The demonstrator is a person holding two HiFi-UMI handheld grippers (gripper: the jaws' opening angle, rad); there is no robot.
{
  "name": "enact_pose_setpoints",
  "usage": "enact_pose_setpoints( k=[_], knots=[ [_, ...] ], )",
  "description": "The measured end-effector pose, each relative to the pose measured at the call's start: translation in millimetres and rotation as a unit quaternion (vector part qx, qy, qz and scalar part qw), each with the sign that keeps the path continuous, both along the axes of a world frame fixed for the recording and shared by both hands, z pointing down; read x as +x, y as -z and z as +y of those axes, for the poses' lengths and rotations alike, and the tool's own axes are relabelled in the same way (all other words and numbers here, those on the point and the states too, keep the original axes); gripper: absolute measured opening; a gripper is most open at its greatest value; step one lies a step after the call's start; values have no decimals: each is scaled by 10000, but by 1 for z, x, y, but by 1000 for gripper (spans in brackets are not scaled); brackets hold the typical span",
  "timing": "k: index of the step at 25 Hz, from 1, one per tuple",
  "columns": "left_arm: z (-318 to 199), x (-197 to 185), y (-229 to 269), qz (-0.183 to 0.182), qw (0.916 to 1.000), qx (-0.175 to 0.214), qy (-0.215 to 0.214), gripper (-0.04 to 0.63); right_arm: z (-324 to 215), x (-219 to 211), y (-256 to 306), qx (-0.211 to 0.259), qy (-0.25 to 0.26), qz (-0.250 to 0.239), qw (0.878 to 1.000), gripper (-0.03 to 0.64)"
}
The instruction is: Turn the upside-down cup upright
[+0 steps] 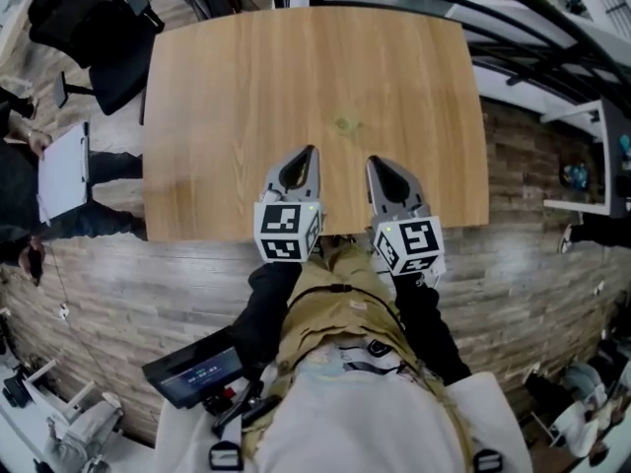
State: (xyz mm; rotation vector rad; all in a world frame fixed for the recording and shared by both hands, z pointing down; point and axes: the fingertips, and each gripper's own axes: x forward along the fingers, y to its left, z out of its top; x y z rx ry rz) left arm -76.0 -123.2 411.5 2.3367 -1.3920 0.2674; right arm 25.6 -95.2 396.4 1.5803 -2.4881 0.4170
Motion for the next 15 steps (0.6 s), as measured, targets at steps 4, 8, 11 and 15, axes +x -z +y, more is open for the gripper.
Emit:
enact_pose_setpoints(
  k=[4,8,11,15],
  knots=[
    [-18,11,-17,-138,9998,-92,126,-3,-18,8,-24,-191,185,25,9996,23],
    [-33,21,-40,-264,9992,-239,178,-3,-36,16,-48,-419,222,95,9988,23],
    [-43,23,-63,-375,9982,-413,221,-3,-48,20,-74,-605,256,168,9977,25],
    [-51,16,-95,-506,9958,-657,389,-3,-62,19,-111,-845,338,316,9954,25]
  ],
)
